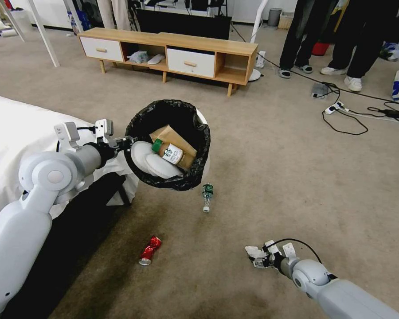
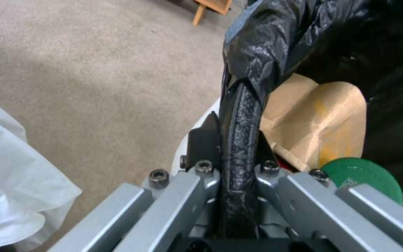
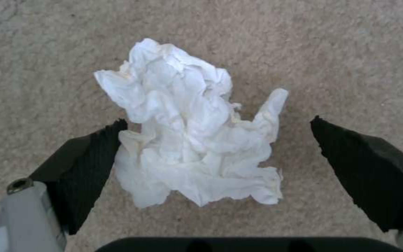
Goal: Pick up the trash bin and place the garbage on the floor into it.
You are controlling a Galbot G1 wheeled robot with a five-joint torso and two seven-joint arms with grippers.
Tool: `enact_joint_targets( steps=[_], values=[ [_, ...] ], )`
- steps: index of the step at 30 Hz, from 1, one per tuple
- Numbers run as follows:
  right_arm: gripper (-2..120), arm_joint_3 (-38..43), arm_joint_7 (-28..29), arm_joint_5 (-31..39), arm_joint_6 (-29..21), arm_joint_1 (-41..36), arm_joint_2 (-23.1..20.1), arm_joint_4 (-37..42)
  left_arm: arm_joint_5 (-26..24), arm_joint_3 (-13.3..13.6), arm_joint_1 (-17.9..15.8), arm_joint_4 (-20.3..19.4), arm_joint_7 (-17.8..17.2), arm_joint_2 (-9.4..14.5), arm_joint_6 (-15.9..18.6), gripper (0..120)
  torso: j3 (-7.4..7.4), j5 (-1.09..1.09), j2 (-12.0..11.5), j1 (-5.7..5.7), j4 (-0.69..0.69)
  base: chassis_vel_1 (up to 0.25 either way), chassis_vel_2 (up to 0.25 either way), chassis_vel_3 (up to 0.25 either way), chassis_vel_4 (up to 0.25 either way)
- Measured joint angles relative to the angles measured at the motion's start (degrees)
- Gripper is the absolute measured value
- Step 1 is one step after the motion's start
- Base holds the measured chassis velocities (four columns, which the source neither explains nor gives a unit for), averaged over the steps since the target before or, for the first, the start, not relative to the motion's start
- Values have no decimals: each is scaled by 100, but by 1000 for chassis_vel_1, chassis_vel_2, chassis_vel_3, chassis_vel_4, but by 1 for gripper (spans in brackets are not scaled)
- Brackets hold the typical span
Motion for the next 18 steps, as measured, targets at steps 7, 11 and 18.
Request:
enact_joint_targets(
  steps=[7,11,18],
  values=[
    [87,7,-33,-121,16,23,84,-162,0,7,-6,0,0,-10,0,2,0,-2,1,0,-1,0,0,0,0],
    [70,-22,-137,-198,29,100,136,-262,-8,-7,7,-15,0,9,0,2,-2,-7,1,0,-4,0,0,0,0],
    [52,-72,-171,-239,58,190,219,-356,-15,-23,27,-22,0,12,0,2,-2,-3,2,0,0,0,0,0,0]
  ],
)
